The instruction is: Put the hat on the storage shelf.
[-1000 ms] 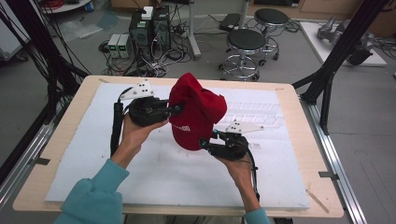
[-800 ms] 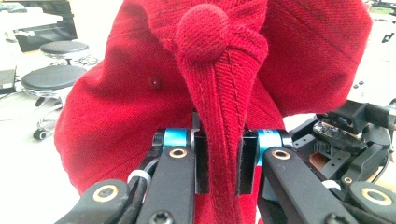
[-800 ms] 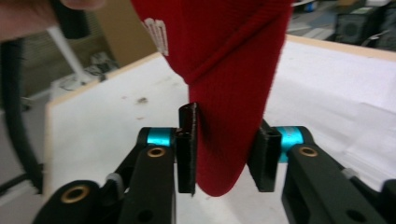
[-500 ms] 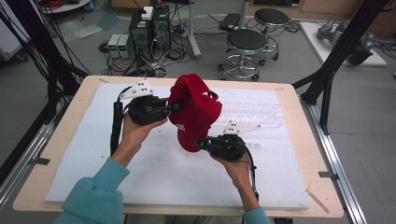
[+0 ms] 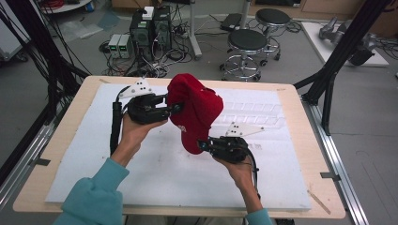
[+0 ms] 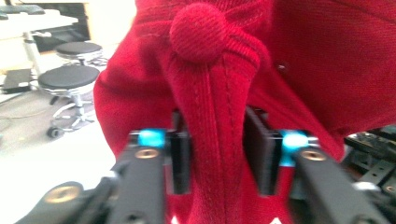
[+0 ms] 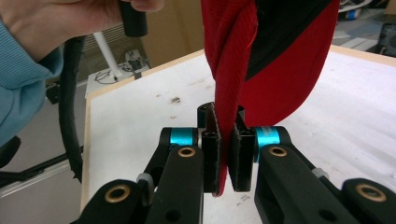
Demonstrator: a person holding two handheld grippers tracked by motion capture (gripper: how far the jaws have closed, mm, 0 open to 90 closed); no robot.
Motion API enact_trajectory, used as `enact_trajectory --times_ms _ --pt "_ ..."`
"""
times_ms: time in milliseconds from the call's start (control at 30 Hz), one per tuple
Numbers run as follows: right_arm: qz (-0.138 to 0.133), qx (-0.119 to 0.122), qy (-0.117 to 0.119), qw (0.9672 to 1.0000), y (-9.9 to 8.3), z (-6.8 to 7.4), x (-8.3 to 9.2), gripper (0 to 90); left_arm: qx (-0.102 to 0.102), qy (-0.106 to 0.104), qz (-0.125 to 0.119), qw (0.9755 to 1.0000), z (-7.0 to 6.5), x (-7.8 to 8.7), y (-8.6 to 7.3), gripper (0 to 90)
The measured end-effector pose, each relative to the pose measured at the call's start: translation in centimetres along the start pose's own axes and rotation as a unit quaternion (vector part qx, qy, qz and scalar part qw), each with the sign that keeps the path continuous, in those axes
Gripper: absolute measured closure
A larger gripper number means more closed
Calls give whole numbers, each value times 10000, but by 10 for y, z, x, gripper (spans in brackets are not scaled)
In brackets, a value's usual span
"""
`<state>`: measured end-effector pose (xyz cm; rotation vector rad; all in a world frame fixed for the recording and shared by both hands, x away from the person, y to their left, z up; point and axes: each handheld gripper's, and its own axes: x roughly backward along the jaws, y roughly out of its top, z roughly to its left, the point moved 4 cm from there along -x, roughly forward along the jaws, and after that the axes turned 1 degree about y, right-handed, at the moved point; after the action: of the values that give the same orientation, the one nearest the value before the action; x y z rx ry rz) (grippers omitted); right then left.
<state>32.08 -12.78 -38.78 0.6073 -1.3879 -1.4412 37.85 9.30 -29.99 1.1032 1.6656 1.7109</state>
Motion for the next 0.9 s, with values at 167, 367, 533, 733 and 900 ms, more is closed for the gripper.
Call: enact_trajectory --times_ms 167,367,533,733,900 --pt "-39 -18 -146 9999 1 -4 6 856 130 346 8 9993 8 2 -1 194" --pt "-120 0 -334 9994 4 -9 12 856 -10 452 75 9990 14 9 -2 127" --pt "-220 -25 -497 9985 9 -15 17 855 -103 445 157 9988 19 18 -9 127" --pt "-329 -3 -763 9965 16 -25 26 855 -214 535 411 9975 31 34 -33 129" --pt "-417 10 -1101 9930 21 -37 32 855 -288 647 606 9956 41 56 -56 136"
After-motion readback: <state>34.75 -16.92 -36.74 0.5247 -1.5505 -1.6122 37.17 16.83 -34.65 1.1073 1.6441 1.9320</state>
